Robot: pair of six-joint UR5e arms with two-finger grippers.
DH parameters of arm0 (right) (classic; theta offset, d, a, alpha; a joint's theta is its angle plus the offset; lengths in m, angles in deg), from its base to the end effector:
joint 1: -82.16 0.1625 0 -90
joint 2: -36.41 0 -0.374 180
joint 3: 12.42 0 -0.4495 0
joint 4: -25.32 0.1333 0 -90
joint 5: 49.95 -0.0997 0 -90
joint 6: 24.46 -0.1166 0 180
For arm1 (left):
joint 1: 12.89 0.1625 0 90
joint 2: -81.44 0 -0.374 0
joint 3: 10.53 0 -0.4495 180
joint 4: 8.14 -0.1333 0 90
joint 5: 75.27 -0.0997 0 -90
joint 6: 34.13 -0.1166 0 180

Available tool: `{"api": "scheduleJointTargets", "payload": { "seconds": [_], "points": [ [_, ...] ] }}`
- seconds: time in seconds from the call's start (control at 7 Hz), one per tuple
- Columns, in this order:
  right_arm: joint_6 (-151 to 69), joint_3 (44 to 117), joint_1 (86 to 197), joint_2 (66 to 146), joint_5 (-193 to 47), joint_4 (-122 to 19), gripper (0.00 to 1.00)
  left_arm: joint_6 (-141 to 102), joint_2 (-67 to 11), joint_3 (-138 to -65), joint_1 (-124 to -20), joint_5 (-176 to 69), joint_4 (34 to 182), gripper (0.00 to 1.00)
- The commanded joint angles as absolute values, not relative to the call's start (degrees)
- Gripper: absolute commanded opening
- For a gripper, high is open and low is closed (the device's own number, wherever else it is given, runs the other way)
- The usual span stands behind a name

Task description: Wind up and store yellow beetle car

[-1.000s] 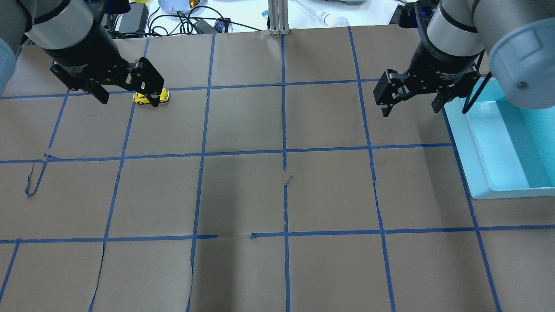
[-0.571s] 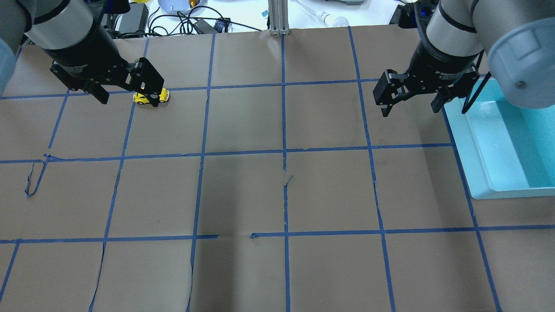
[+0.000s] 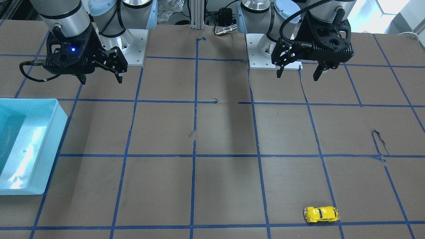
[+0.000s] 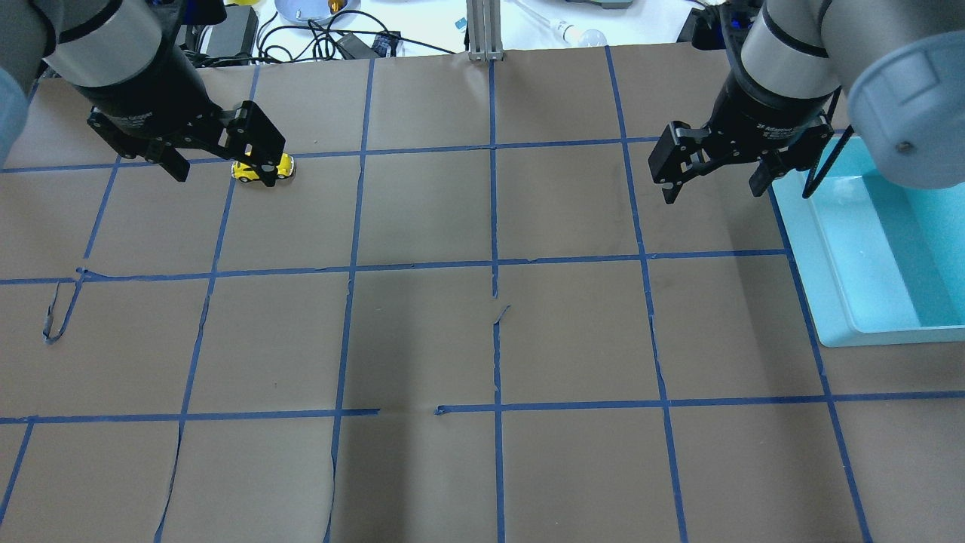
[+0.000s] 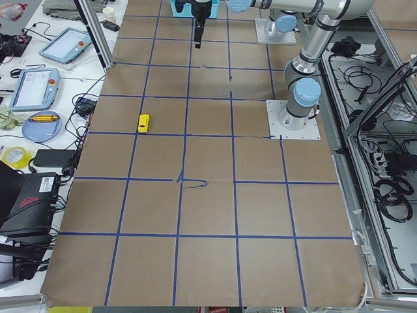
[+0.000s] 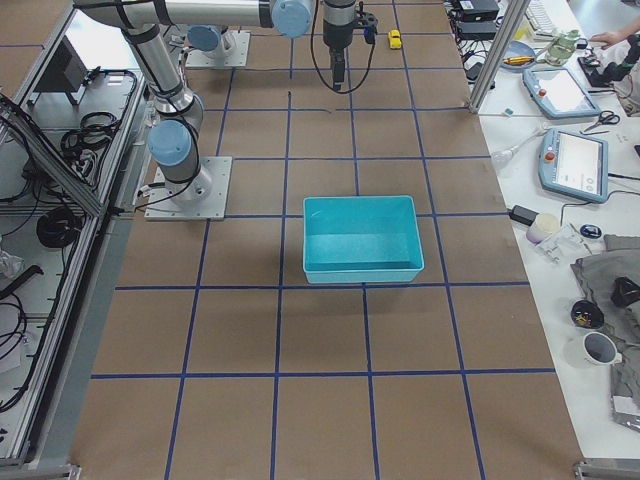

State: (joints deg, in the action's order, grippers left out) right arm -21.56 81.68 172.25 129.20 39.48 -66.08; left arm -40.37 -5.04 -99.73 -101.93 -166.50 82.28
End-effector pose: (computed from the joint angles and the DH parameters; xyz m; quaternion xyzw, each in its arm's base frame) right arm 0.1353 -0.5308 0.4093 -0.0261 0.9996 -0.0009 0.0050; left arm -0.1219 -0.5348 0.4601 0.0457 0.9983 -0.0333 0.0128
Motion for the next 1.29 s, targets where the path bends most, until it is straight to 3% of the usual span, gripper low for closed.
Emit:
{"api": "scheduleJointTargets", "payload": {
  "seconds": [0.0, 1.14],
  "points": [
    [-21.6, 81.7, 172.2, 129.1, 39.9, -66.0, 1.00, -40.4, -5.0, -99.7, -101.8, -166.5, 82.1, 1.00],
    [-21.6, 82.0, 172.2, 129.2, 40.3, -66.0, 1.00, -46.1, -6.4, -100.3, -101.4, -167.6, 81.3, 1.00]
  ]
}}
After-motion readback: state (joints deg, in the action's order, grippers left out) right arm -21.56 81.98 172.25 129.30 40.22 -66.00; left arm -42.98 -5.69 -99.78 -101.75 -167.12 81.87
